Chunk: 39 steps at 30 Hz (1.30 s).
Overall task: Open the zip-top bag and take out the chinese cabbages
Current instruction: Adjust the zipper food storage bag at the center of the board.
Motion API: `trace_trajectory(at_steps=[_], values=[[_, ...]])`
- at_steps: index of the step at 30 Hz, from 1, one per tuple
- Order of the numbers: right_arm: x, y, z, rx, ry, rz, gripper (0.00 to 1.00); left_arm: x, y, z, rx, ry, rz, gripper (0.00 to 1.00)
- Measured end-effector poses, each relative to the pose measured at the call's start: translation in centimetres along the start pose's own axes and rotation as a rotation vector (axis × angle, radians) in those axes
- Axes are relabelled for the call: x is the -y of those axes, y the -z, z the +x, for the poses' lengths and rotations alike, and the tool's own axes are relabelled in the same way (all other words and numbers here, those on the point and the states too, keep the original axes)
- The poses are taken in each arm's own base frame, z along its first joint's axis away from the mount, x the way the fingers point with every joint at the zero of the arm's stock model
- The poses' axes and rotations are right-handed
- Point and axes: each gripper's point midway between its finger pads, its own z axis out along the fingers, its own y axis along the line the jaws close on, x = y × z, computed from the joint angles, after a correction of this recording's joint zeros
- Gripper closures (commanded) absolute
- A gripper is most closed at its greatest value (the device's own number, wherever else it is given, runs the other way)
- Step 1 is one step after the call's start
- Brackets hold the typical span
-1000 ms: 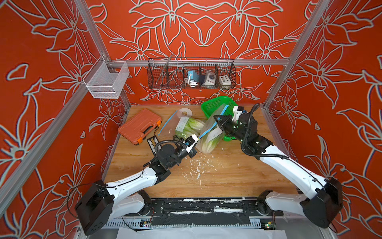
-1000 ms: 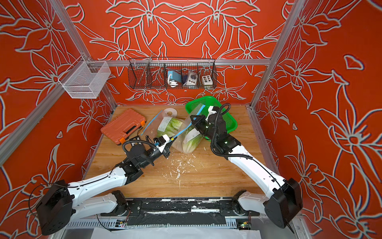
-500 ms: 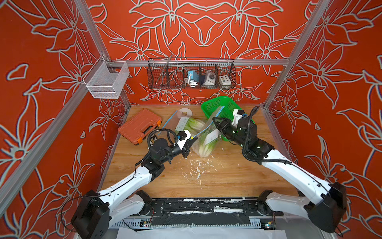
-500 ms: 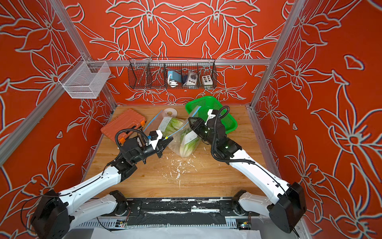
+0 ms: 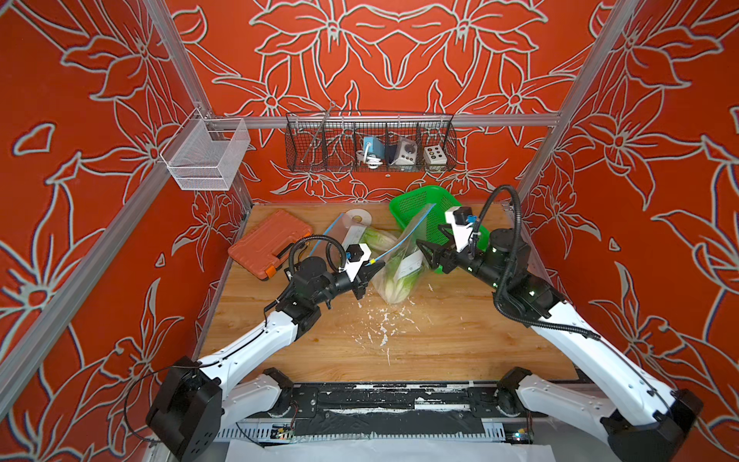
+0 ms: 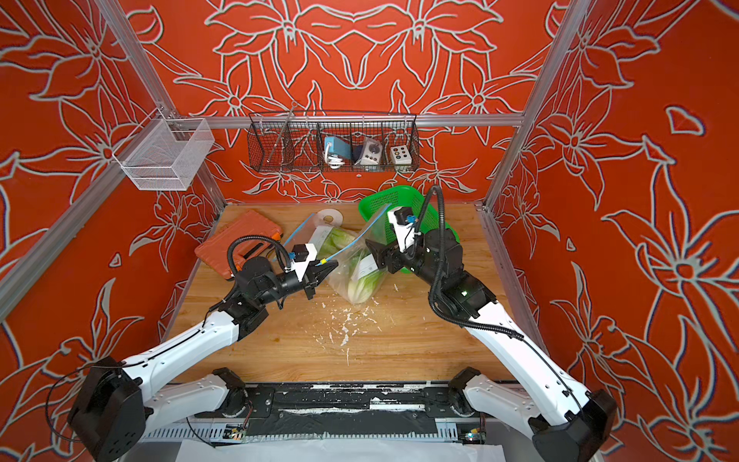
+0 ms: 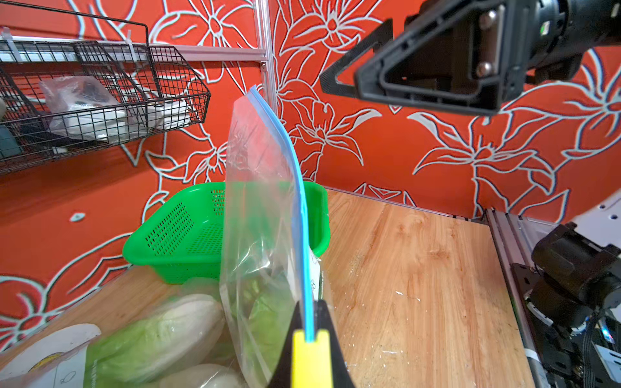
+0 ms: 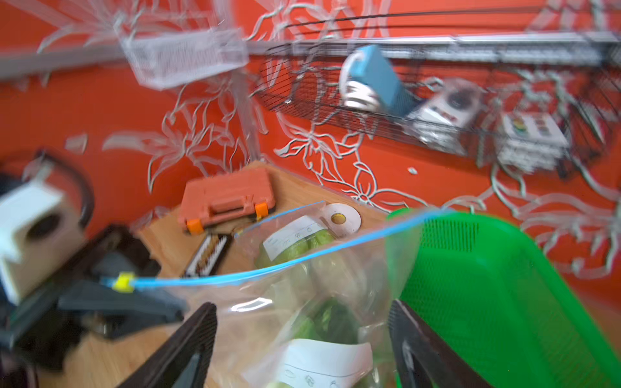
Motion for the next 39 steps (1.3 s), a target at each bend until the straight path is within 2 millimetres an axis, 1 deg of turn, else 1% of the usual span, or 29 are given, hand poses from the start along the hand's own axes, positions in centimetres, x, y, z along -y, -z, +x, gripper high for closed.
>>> trace_trajectory(at_steps=[3,6,8,13,16,19,20,21,24,25,27,28,33,34,36,38,39], values=[[-2.2,-0.9,0.2,-0.078,0.223,-0.166,0.17,0.2,0.0,-0.1,-0.006,-0.001,0.017,1.00],[-3.4,-1.8,0.4,-0.128,0.357,-0.293,0.18,0.4,0.0,0.1,-0.014,-0.002,0.030,1.00],[-4.2,-2.5,0.3,-0.148,0.413,-0.372,0.18,0.4,0.0,0.3,-0.023,0.002,0.035,1.00],[-5.4,-3.5,0.4,-0.181,0.481,-0.528,0.23,0.7,0.1,0.5,-0.028,0.003,0.049,1.00],[-5.9,-3.9,1.1,-0.214,0.492,-0.591,0.23,0.7,0.1,0.5,-0.029,0.004,0.054,1.00],[-5.9,-4.4,2.1,-0.251,0.489,-0.620,0.29,0.7,0.1,0.5,-0.029,0.004,0.057,1.00],[-5.9,-4.7,2.3,-0.263,0.487,-0.629,0.33,0.8,0.1,0.5,-0.029,0.004,0.060,1.00],[-5.9,-4.9,2.4,-0.273,0.486,-0.637,0.39,0.8,0.1,0.5,-0.029,0.004,0.062,1.00],[-5.9,-5.5,2.7,-0.292,0.477,-0.658,0.66,0.8,0.1,0.5,-0.028,0.005,0.064,1.00],[-5.9,-5.5,2.7,-0.296,0.478,-0.661,0.73,0.8,0.1,0.5,-0.028,0.005,0.064,1.00],[-5.9,-5.4,2.9,-0.306,0.474,-0.667,0.93,0.8,0.1,0.5,-0.029,0.004,0.065,1.00],[-5.9,-5.4,2.9,-0.307,0.474,-0.666,1.00,0.8,0.1,0.5,-0.030,0.004,0.065,1.00],[-5.7,-5.4,3.0,-0.317,0.465,-0.651,1.00,0.7,0.2,0.5,-0.032,0.003,0.060,1.00],[-5.7,-5.4,2.9,-0.312,0.459,-0.645,1.00,0.6,0.3,0.5,-0.031,0.003,0.058,0.94],[-5.7,-5.4,2.8,-0.303,0.436,-0.627,1.00,0.5,0.4,0.4,-0.029,-0.002,0.051,0.73],[-5.7,-5.3,2.6,-0.290,0.391,-0.602,1.00,0.5,0.5,0.1,-0.024,-0.005,0.046,0.48],[-5.7,-5.3,2.4,-0.282,0.370,-0.588,1.00,0.4,0.6,0.0,-0.021,-0.011,0.041,0.38]])
